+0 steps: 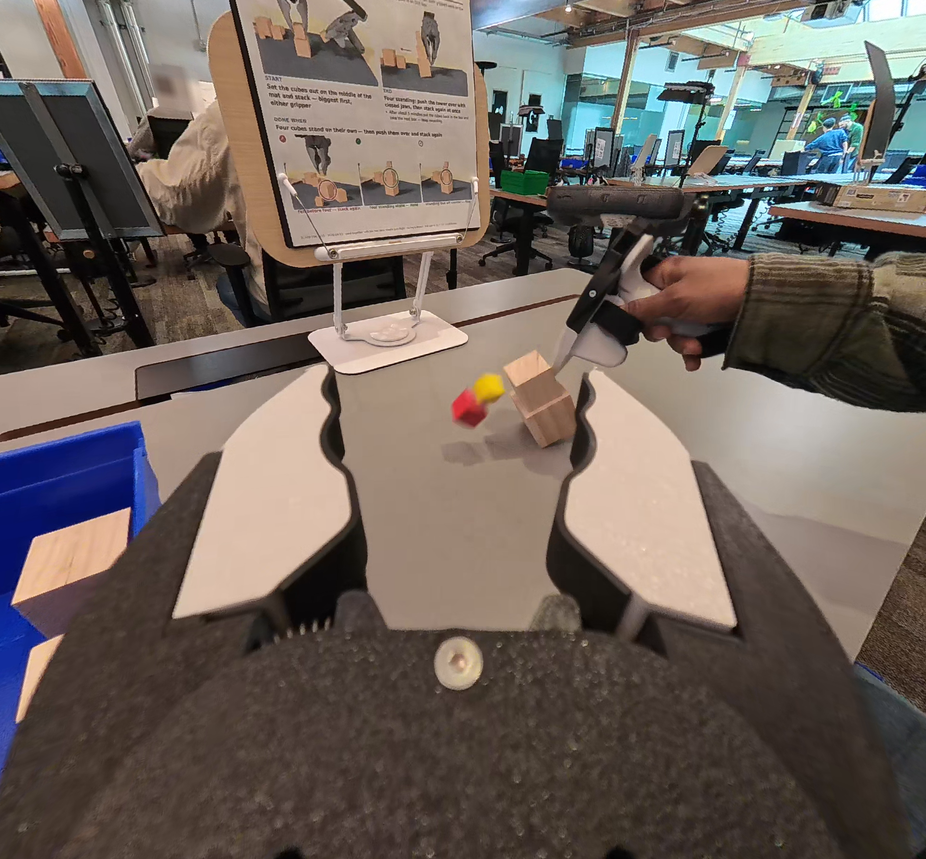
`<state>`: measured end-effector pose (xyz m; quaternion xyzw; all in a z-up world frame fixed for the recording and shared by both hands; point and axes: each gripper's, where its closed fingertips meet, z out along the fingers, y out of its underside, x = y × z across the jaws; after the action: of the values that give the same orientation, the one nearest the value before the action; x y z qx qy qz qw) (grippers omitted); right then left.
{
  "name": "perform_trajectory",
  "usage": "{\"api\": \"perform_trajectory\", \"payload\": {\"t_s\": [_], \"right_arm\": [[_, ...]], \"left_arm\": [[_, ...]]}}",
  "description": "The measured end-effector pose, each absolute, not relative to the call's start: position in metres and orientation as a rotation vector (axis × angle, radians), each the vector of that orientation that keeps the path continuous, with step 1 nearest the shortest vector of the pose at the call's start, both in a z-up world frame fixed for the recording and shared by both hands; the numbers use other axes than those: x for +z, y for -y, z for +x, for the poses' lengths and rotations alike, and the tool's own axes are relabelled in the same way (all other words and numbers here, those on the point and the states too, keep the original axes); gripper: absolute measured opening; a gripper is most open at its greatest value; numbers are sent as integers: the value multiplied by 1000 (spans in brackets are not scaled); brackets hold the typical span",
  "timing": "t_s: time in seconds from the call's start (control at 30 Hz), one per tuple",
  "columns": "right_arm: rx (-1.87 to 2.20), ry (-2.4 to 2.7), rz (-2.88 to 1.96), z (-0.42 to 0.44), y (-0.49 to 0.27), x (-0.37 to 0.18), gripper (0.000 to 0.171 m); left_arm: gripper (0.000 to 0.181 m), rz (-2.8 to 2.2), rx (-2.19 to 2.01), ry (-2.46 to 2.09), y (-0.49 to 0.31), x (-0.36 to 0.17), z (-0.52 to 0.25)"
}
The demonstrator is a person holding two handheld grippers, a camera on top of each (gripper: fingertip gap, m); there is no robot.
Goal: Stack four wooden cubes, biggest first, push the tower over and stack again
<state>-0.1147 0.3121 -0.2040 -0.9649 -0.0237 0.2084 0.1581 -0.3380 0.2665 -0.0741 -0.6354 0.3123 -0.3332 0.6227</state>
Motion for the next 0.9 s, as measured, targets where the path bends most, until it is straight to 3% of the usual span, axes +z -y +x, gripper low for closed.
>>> {"api": "perform_trajectory", "payload": {"t_s": [0.5,0.9], "right_arm": [[631,160,-2748,-128,-325,-188,0],[542,215,-2624,-114,-317,-135,0]], "left_arm": [[89,-1452,-782,-743,-261,-73,-330],[89,-1443,-785,-759,-260,-72,-332]]}}
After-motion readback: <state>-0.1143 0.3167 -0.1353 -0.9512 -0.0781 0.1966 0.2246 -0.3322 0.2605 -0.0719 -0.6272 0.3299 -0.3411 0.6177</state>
